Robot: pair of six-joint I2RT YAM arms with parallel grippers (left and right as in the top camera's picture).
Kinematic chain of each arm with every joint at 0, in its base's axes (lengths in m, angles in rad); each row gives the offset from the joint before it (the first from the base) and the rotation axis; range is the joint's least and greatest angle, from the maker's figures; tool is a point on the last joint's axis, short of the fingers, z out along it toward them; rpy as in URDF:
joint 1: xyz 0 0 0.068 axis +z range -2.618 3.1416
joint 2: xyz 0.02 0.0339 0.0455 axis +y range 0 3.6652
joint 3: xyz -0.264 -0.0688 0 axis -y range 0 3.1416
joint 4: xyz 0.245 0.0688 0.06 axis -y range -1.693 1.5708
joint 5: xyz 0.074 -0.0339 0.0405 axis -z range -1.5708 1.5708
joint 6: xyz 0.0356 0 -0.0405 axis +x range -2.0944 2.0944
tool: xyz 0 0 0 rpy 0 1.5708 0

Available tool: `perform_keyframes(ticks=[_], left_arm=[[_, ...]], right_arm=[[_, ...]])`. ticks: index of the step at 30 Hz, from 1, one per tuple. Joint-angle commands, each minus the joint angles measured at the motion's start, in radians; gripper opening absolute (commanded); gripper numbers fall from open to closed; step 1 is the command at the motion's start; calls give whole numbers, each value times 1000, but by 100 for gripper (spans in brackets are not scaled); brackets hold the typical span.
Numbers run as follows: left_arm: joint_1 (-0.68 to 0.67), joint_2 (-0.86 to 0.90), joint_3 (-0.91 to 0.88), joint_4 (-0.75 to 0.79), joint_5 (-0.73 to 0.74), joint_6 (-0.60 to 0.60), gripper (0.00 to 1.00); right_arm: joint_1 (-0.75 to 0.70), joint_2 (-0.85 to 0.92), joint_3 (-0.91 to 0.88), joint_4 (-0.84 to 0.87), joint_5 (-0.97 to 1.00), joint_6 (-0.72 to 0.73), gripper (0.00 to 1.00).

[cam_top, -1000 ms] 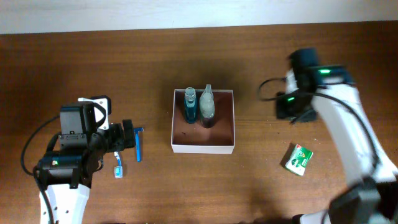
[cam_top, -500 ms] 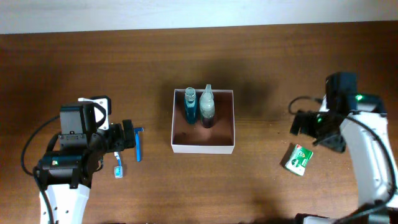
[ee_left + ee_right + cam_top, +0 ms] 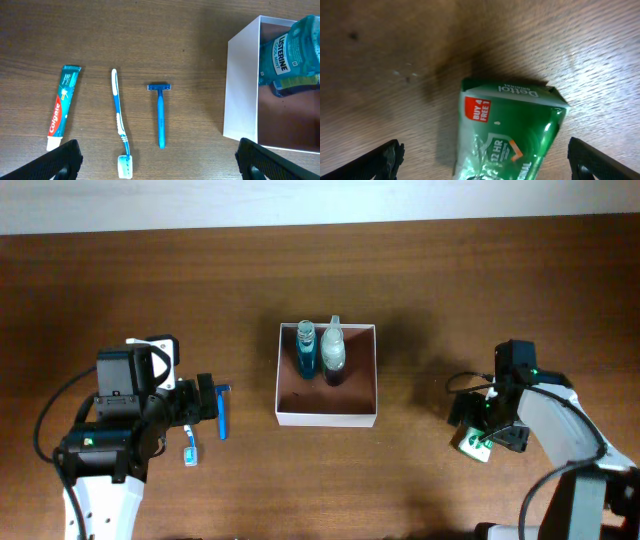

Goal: Pack container
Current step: 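Lower the right gripper onto the green Dettol box and grasp it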

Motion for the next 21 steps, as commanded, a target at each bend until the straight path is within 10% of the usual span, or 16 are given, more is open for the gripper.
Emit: perform_keyframes(ticks=[1,10,21], left_arm=[[-4,2,19,-2,-11,19,99],[-4,2,19,-2,-11,19,99],[-4,3,19,-8,-11,19,99]], right_arm=[[-6,67,-7,14,7,8,98],[-6,150,-7,14,9,8,99],[-6,150,-7,-2,9,8,49]])
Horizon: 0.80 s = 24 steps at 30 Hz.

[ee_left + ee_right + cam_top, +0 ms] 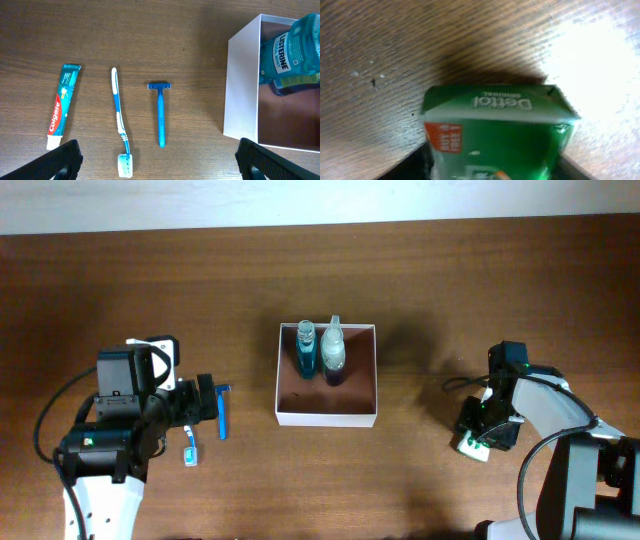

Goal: Pack container
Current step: 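Lower the right gripper onto the green Dettol box and grasp it, then carry the Dettol box left and lower it into the box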

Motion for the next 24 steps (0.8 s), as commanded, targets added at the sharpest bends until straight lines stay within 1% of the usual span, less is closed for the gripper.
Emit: perform_keyframes(ticks=[1,3,5,6,8,12,13,15,17,18,22,24], left_arm=[[-4,3,19,-3,-11,19,99],[-4,3,19,-3,-11,19,99],[-4,3,19,-3,-11,19,99],[-4,2,19,-3,-11,19,99],[-4,3,19,-3,-11,19,99],[-4,3,19,-3,-11,19,99],[-4,2,19,-3,-11,19,99],[-4,2,19,-3,-11,19,99],[-4,3,19,-3,-11,19,99],[-4,2,19,-3,-11,19,99],[-4,2,19,-3,-11,19,99],[-4,2,19,-3,-11,19,99]], right_arm=[[-6,42,-21,5,4,8,46],[-6,42,-21,4,4,8,41],[-6,42,-21,4,4,8,40],[-6,42,-22,4,4,8,34],[-6,42,-21,4,4,8,29],[-6,42,-21,4,4,8,25],[-6,42,-21,3,4,8,19],[-6,42,-21,3,4,8,17],[-6,42,-15,1,4,8,7],[-6,42,0,-9,4,8,4],[-6,24,93,-90,0,8,4],[3,-5,174,-155,0,8,4]])
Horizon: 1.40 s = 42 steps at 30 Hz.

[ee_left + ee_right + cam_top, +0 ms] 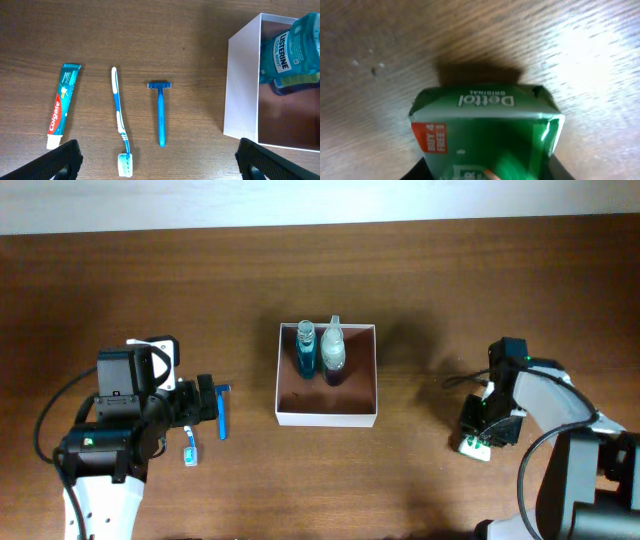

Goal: Pack container
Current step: 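Carry the Dettol box left and lower it into the box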

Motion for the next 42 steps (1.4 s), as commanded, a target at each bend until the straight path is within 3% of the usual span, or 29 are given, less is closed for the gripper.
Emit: perform_keyframes(ticks=[1,10,18,29,40,41,42], left_arm=[[-4,2,19,-1,-11,19,99],[-4,2,19,-1,-11,19,99],[-4,2,19,-1,-11,19,99],[-4,2,19,-5,-11,19,99],[-4,2,19,-5,-11,19,99],[-4,2,19,-5,-11,20,99],[-4,2,19,-5,-11,19,100]], right_arm=[[16,-45,156,-85,5,5,4],[296,-171,571,-298,5,5,4],[571,-130,634,-166,1,72,4],[621,89,634,19,-33,137,4],[621,177,634,45,-33,136,4],[621,177,634,48,-33,136,5],[621,177,634,53,-33,136,13]])
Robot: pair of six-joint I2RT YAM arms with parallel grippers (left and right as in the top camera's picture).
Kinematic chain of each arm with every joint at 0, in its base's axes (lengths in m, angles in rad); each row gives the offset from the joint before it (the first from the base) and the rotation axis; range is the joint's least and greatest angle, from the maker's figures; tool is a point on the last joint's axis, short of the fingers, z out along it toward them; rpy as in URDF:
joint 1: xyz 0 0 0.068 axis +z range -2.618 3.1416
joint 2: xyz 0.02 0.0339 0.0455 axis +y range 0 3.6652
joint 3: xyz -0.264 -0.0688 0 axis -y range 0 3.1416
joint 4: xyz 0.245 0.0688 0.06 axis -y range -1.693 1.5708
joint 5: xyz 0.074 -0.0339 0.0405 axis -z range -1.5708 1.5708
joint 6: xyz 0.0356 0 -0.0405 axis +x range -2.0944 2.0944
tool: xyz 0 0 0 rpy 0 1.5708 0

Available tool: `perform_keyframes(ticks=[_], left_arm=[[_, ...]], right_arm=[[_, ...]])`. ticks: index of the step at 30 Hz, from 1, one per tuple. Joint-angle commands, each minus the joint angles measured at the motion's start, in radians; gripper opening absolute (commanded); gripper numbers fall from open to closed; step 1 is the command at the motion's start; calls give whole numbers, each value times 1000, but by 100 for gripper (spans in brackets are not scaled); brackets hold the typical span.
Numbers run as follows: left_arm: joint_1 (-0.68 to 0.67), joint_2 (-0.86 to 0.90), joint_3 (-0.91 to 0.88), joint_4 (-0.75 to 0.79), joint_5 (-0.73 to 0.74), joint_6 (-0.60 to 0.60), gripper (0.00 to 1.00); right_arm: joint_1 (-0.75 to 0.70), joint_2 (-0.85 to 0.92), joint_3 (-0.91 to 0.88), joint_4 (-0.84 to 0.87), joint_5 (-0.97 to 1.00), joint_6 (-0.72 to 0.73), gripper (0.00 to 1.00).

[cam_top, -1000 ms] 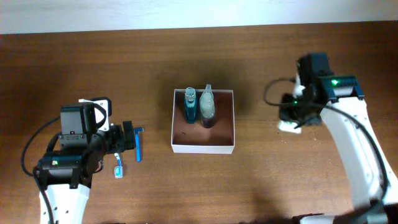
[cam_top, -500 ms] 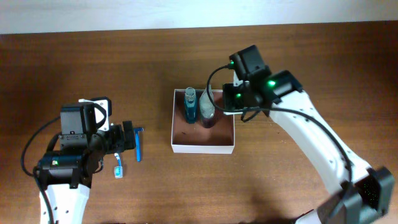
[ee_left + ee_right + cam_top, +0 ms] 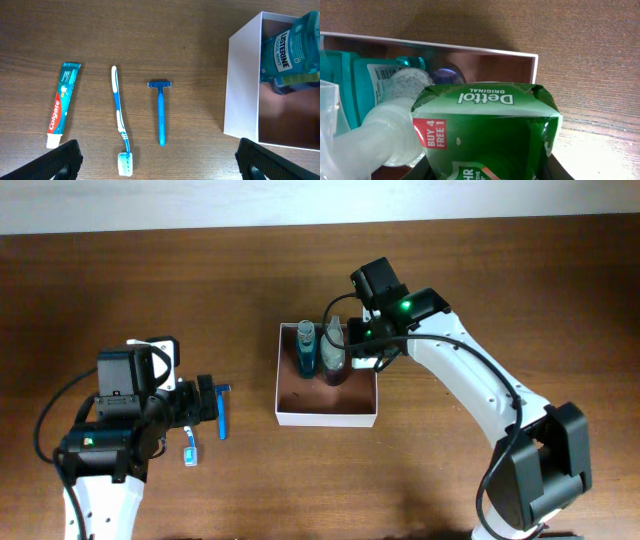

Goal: Pack container
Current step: 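Carry the Dettol box left and lower it into the box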

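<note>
The white box (image 3: 327, 418) stands mid-table with a blue Listerine bottle (image 3: 306, 350) and a clear bottle (image 3: 332, 348) upright at its far end. My right gripper (image 3: 366, 348) hovers over the box's far right corner, shut on a green Dettol soap pack (image 3: 485, 127); below the pack the box rim (image 3: 534, 65) and both bottles show. My left gripper (image 3: 156, 172) hangs open above a blue razor (image 3: 160, 113), a blue toothbrush (image 3: 119, 125) and a Colgate tube (image 3: 60, 104), all lying on the wood left of the box (image 3: 242, 85).
The razor (image 3: 221, 413) and toothbrush (image 3: 188, 452) lie beside the left arm in the overhead view. The near half of the box floor is bare. A pale wall strip borders the table's far edge.
My right gripper, then shut on the soap pack at the table's right side, now holds it over the box's far right corner. The left arm and its items are unchanged.
My right gripper stood open above the Dettol pack lying at the table's right. Then it was lower, around the pack, and then shut on it there. Now the pack hangs in that gripper over the box. The left gripper stayed open over the toiletries throughout.
</note>
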Motion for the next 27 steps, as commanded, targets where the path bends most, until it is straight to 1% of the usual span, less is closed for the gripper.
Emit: perform_keyframes(ticks=[1,4,5,6,7,8,9,12,27], left_arm=[[-4,2,19,-1,-11,19,99],[-4,1,19,-2,-11,19,99],[-4,2,19,-2,-11,19,99],[-4,1,19,-2,-11,19,99],[-4,1,19,-2,-11,19,99],[-4,1,19,-2,-11,19,99],[-4,1,19,-2,-11,19,99],[-4,1,19,-1,-11,19,99],[-4,1,19,-2,-11,19,99]], right_arm=[[8,5,10,16,-5,8,25],[8,5,10,17,-5,8,27],[9,5,10,17,-6,8,36],[10,5,10,17,-6,8,47],[10,5,10,17,-6,8,53],[10,5,10,17,-6,8,64],[10,5,10,17,-8,8,68],[10,5,10,17,-9,8,70],[3,-8,15,15,13,5,69]])
